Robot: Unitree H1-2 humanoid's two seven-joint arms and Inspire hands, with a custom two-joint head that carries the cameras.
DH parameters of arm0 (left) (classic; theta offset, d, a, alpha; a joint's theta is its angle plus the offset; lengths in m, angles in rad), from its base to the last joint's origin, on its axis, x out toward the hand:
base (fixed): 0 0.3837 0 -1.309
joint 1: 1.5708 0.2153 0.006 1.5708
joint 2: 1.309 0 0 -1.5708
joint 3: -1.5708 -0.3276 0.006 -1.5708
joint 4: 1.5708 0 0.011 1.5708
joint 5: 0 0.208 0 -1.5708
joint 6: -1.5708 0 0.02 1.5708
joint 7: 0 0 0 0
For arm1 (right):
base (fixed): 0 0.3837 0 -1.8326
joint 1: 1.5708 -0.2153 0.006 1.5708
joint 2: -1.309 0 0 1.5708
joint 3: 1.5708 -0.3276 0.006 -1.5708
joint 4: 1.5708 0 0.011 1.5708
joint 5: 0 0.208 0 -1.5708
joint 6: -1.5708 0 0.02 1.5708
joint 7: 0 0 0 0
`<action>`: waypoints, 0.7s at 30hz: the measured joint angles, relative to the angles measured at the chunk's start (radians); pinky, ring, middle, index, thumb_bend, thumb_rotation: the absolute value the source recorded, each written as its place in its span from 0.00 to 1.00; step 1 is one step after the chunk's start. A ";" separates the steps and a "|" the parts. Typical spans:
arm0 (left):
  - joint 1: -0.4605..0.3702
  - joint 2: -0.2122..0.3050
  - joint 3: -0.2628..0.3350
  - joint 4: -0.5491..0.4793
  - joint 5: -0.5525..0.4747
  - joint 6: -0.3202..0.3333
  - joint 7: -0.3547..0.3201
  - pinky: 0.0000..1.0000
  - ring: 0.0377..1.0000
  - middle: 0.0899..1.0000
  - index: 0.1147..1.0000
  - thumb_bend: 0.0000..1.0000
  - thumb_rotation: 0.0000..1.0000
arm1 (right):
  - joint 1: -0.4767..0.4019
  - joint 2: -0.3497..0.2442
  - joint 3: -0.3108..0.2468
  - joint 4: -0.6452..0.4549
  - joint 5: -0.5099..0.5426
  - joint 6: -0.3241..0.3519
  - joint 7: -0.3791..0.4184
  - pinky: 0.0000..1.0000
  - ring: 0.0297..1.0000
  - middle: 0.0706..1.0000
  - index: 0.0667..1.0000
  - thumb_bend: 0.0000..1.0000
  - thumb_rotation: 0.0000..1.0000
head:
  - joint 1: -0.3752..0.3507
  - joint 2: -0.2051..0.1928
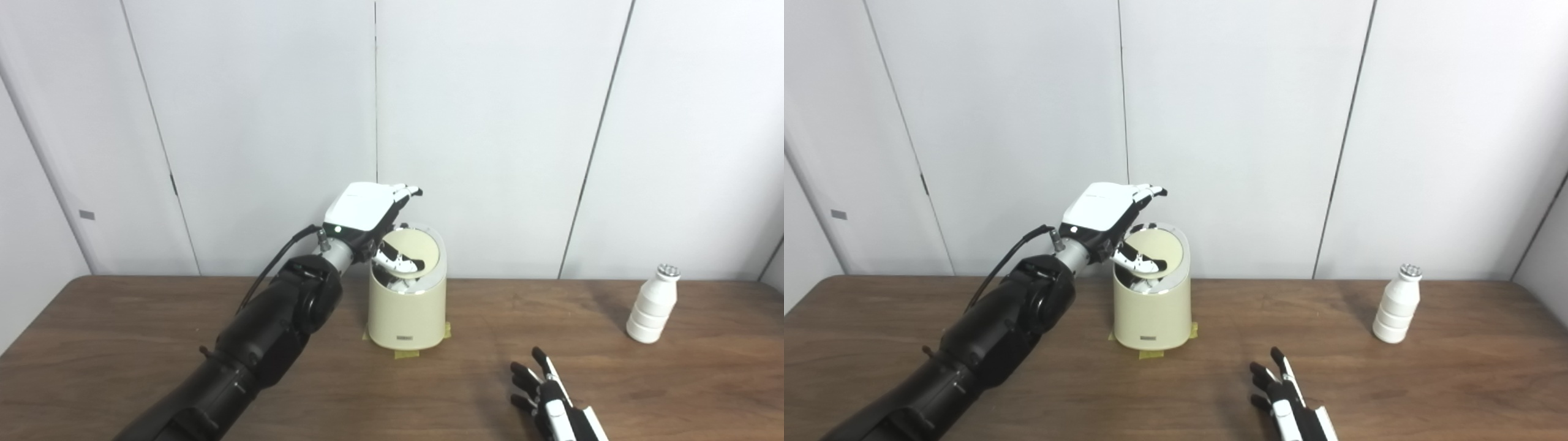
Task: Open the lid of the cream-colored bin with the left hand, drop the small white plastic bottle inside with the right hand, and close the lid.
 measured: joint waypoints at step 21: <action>-0.002 -0.004 0.016 0.024 -0.018 0.006 -0.011 0.82 0.88 0.91 0.93 0.96 0.09 | 0.000 0.001 -0.001 -0.001 0.000 0.003 -0.005 0.84 0.89 0.87 1.00 0.53 1.00 | -0.002 0.006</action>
